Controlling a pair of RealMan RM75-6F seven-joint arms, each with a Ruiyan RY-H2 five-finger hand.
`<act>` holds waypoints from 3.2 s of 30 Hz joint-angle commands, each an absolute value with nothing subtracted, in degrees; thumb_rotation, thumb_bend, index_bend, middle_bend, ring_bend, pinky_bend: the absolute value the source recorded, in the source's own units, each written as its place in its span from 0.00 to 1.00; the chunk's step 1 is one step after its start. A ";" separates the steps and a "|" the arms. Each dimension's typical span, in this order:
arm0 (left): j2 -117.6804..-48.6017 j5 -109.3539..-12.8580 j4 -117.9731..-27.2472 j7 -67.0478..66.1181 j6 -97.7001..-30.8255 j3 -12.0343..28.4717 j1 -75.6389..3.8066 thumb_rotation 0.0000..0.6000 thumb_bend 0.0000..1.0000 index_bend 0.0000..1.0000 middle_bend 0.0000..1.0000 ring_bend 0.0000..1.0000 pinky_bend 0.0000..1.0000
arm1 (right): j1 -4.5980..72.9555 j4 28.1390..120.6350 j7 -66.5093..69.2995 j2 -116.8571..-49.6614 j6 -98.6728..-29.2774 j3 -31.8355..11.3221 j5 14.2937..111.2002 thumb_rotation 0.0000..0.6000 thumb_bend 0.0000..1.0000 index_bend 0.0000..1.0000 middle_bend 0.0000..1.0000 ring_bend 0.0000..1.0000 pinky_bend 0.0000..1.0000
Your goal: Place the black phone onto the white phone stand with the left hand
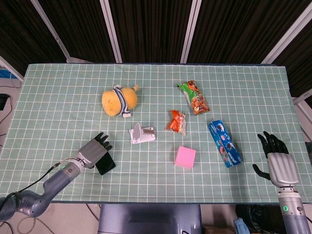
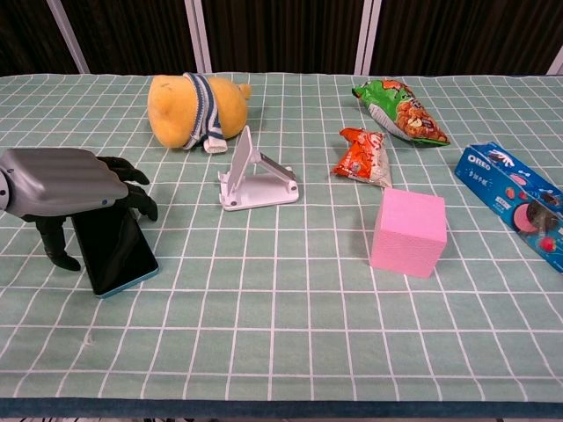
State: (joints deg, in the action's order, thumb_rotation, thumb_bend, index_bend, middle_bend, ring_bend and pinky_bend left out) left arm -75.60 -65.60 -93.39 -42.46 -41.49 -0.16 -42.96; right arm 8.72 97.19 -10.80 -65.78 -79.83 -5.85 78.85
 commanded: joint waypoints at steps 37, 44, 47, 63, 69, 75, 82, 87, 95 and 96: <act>-76.68 -71.82 -91.27 -33.93 -46.26 -4.18 -43.87 1.00 0.47 0.60 0.65 0.13 0.00 | 8.61 97.30 -10.69 -65.69 -79.97 -5.75 78.87 1.00 0.37 0.00 0.00 0.00 0.14; -75.16 -74.16 -92.88 -32.92 -48.03 -3.73 -43.72 1.00 0.49 0.63 0.67 0.14 0.00 | 8.59 97.31 -10.67 -65.70 -79.99 -5.74 78.86 1.00 0.37 0.00 0.00 0.00 0.14; -74.37 -74.55 -93.69 -32.95 -48.49 -3.37 -43.83 1.00 0.49 0.63 0.68 0.14 0.00 | 8.60 97.30 -10.67 -65.69 -79.99 -5.74 78.87 1.00 0.37 0.00 0.00 0.00 0.14; -77.10 -68.09 -98.06 -27.48 -57.99 6.25 -42.35 1.00 0.50 0.65 0.69 0.16 0.00 | 8.64 97.31 -10.45 -65.63 -79.87 -5.74 78.88 1.00 0.37 0.00 0.00 0.00 0.14; -82.49 -60.00 -100.00 -25.83 -61.96 10.77 -41.62 1.00 0.50 0.65 0.69 0.16 0.00 | 8.63 97.29 -10.25 -65.60 -79.87 -5.72 78.94 1.00 0.37 0.00 0.00 0.00 0.14; -88.60 -49.80 -102.13 -25.74 -65.33 15.68 -42.43 1.00 0.50 0.65 0.69 0.16 0.00 | 8.66 97.23 -10.07 -65.57 -79.80 -5.72 78.97 1.00 0.37 0.00 0.00 0.00 0.14; -93.25 -38.73 -104.69 -22.38 -68.54 22.08 -43.03 1.00 0.50 0.65 0.70 0.16 0.00 | 8.66 97.16 -9.83 -65.53 -79.74 -5.69 79.03 1.00 0.37 0.00 0.00 0.00 0.14; -94.78 -32.63 -105.37 -21.28 -69.82 25.60 -43.99 1.00 0.50 0.65 0.70 0.16 0.00 | 8.69 97.18 -9.74 -65.48 -79.66 -5.69 79.02 1.00 0.37 0.00 0.00 0.00 0.14; -96.24 -24.87 -104.61 -18.27 -69.28 29.47 -44.90 1.00 0.50 0.65 0.70 0.16 0.00 | 8.68 97.16 -9.59 -65.46 -79.67 -5.69 79.04 1.00 0.37 0.00 0.00 0.00 0.14; -96.27 -24.05 -104.30 -18.01 -68.87 29.80 -45.06 1.00 0.50 0.65 0.70 0.16 0.00 | 8.68 97.16 -9.59 -65.46 -79.67 -5.69 79.05 1.00 0.37 0.00 0.00 0.00 0.14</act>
